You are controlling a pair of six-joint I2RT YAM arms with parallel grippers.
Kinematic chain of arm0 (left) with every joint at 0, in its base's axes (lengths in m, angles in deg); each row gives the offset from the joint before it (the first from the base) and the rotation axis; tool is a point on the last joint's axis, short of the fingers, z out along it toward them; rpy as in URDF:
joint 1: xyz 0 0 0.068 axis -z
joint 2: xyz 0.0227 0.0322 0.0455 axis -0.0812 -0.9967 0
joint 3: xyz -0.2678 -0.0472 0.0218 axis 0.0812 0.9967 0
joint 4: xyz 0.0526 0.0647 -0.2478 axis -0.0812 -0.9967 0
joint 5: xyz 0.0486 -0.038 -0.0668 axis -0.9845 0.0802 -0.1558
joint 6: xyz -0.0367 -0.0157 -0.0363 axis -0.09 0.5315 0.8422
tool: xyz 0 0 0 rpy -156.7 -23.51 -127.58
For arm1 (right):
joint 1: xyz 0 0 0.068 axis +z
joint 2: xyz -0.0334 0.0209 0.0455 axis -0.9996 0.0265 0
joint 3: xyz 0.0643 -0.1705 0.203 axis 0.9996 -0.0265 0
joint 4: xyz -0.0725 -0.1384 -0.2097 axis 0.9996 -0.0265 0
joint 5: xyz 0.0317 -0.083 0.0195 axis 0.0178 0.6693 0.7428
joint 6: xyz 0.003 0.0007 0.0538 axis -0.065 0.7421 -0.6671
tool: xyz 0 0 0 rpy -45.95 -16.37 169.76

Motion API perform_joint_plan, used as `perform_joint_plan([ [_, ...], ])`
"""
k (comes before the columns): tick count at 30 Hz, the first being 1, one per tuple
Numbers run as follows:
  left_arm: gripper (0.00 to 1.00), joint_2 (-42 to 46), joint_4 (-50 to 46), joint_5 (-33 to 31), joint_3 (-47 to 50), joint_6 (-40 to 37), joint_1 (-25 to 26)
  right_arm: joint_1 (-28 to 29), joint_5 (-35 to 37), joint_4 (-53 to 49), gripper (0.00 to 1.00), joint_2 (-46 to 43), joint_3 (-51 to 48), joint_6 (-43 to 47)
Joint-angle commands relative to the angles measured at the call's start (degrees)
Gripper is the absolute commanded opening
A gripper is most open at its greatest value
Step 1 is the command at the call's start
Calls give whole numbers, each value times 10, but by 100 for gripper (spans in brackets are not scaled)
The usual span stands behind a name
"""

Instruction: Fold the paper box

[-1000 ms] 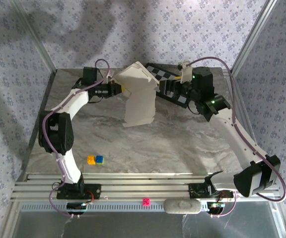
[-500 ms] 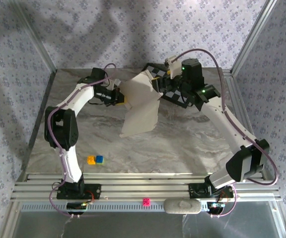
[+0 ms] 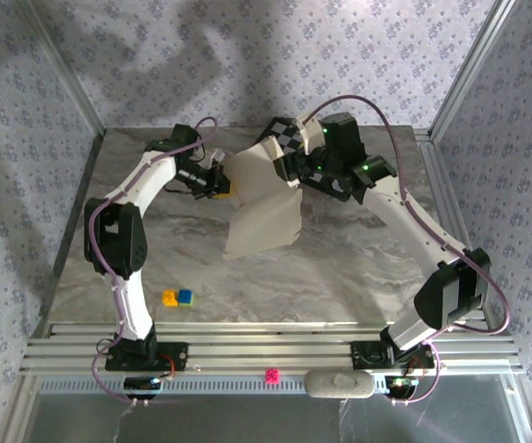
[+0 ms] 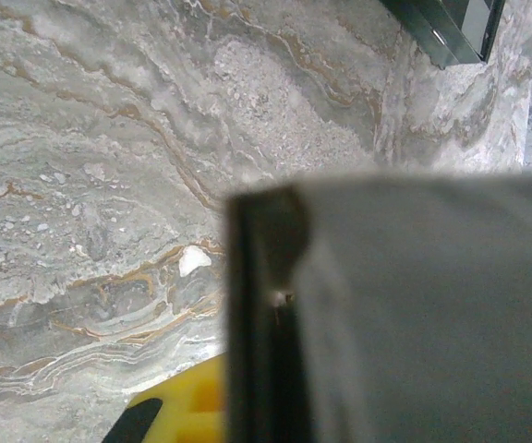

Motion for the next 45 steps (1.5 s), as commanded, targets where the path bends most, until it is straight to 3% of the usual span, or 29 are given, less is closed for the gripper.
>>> perform_joint_plan([
  [1,0,-7,-25,11,-19,-21,8,0,8,-17,83,14,20,9],
  [11,0,7,-31,-7,-17,-30,13,-6,-10,-38,74,31,37,16],
  [22,0,25,-35,-29,-18,-44,24,6,25,-47,66,53,48,30],
  [27,0,36,-35,-34,-17,-47,24,18,51,-54,54,66,57,34],
  [36,0,45,-35,-35,-16,-47,24,49,153,-64,39,78,63,39],
  [45,0,47,-29,-31,-17,-37,24,96,303,-61,14,97,65,50],
])
